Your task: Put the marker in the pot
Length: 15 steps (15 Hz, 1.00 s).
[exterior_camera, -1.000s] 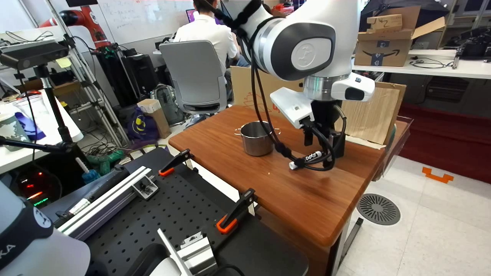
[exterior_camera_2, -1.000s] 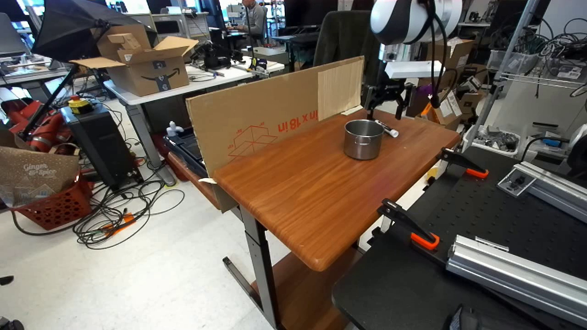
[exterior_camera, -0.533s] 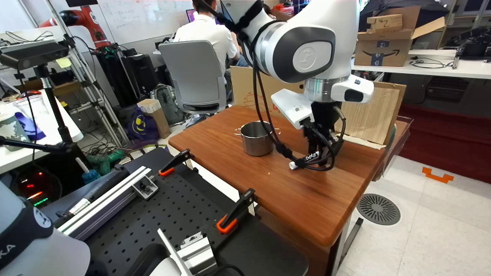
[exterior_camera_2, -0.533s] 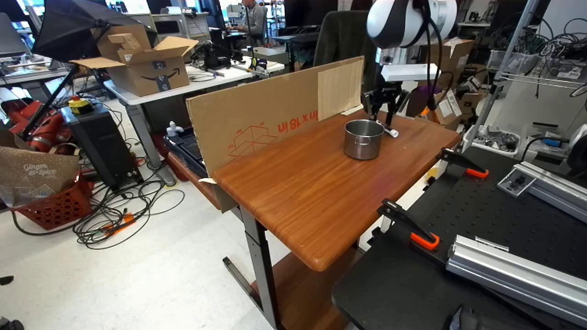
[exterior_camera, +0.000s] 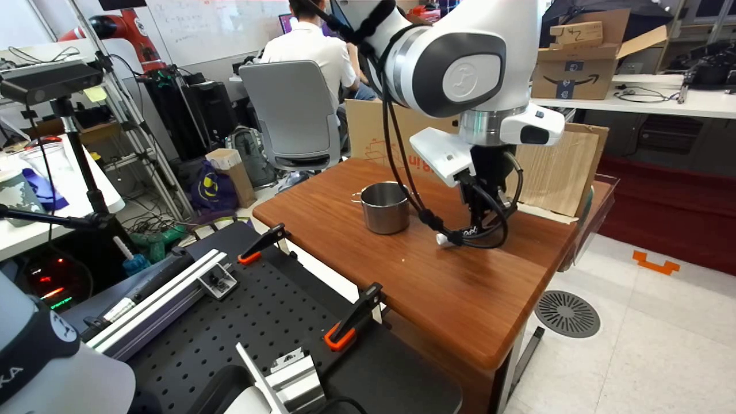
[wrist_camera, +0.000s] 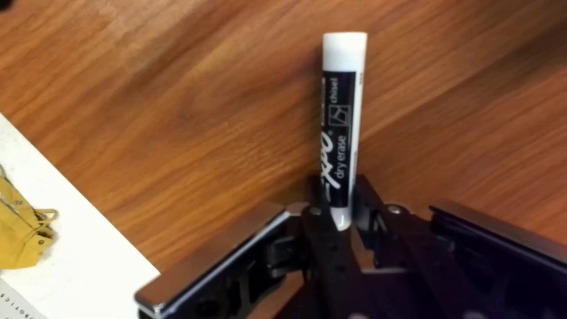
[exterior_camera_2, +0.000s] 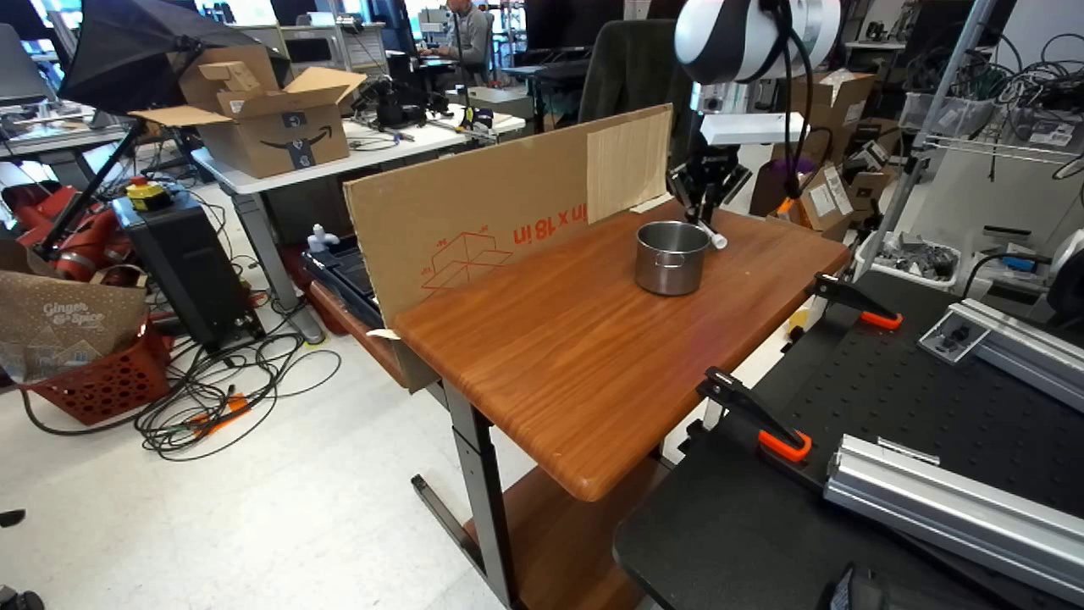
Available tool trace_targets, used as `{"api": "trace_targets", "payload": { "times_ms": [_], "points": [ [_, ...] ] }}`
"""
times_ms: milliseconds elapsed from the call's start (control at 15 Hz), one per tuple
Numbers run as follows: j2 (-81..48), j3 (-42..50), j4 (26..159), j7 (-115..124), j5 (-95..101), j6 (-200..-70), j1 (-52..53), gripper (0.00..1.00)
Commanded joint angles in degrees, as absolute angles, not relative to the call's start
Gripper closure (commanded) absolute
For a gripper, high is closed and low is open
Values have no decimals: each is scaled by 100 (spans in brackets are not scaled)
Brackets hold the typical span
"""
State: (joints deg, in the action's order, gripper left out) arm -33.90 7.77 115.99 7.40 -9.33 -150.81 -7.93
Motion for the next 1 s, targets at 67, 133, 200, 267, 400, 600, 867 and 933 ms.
{"api": "trace_targets", "payload": {
  "times_ms": [67, 133, 200, 267, 400, 600, 867, 933],
  "points": [
    [-2739, 726, 11935, 741, -922, -15241, -790, 95],
    [-2514, 714, 12077, 725, -928, -15324, -780, 95],
    [-2292, 682, 12217, 695, -952, -15398, -780, 95],
    [-2051, 635, 12421, 648, -990, -15548, -781, 95],
    [-1592, 559, 12898, 630, -1024, -15984, -735, 95],
    [-1091, 427, 13604, 669, -1061, -16873, -627, 95],
    [-740, 166, 14445, 663, -1115, -18141, -523, 95],
    [-715, 87, 14610, 671, -1116, -18411, -517, 95]
  ]
}}
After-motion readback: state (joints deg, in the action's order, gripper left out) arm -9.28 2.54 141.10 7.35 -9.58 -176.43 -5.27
